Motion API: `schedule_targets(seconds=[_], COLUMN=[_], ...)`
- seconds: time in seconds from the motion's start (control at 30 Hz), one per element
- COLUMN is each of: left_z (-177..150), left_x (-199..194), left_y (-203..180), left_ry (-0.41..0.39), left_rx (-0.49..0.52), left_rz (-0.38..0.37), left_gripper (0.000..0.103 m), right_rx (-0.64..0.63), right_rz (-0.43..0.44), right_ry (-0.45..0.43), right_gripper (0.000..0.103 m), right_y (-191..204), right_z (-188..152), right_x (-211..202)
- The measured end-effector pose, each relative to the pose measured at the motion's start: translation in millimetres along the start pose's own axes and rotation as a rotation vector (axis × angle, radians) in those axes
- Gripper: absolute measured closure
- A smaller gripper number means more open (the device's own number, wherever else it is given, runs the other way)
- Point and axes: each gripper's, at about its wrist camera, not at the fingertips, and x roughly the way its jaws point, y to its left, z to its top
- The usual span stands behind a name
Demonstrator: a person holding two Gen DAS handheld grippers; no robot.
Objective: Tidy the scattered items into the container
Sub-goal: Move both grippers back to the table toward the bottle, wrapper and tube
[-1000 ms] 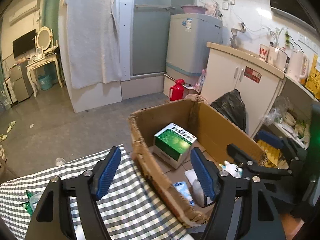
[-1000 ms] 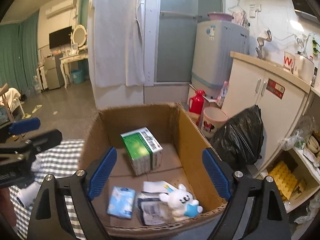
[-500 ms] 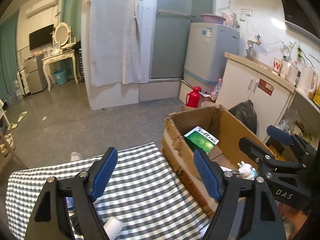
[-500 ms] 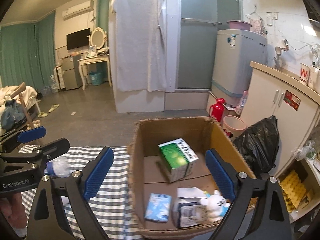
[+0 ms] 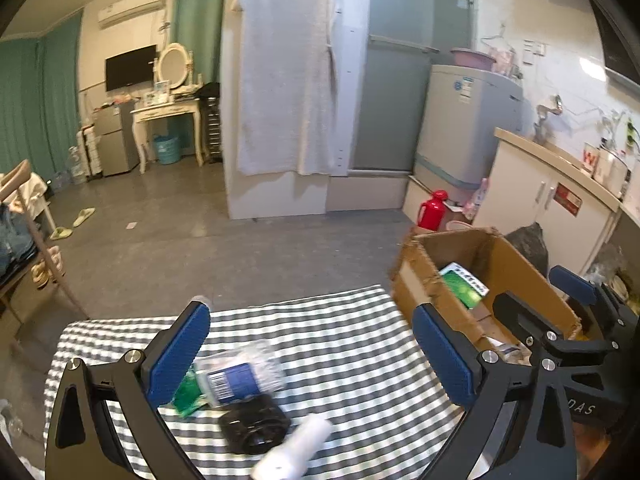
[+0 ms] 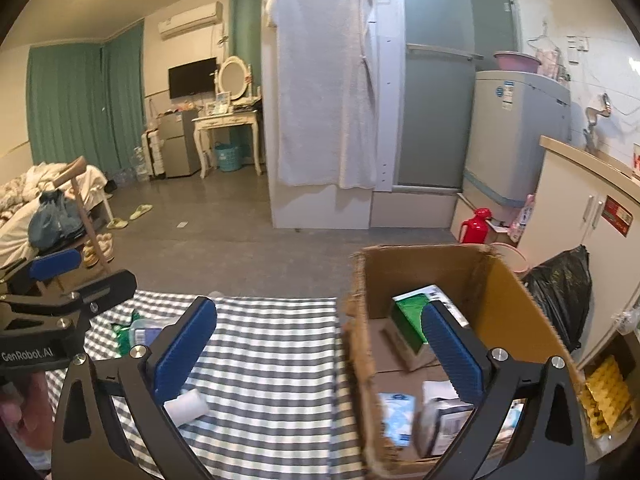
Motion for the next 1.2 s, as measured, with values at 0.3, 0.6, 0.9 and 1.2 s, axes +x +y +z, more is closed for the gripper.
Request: schedule_targets(seconds=[0.3,0.6,0.9,1.2], left_z=[-11,-16,-19,-21], left_x=[-7,-12,-9,-8], left_y=[45,65,60,65], left_ry=[0.004,0.006,0.022,0.035], left_rx=[-0.063,-0.093,-0.081,-0.091], left_rz=[0.062,0.07,0.068,0.074], left_gripper=[0.0,0.0,0.0,0.0], right_rx=[-0.038,-0.058,-0.044,-0.047], right_rz=[0.045,0.059,0.067,0.075], right_ry=[0.022,0.031,0.04,0.053], right_gripper=[0.0,0.0,0.0,0.0], right_y=[34,46,41,40], right_z=[-7,-13,-16,-17], right_x=[10,12,12,12])
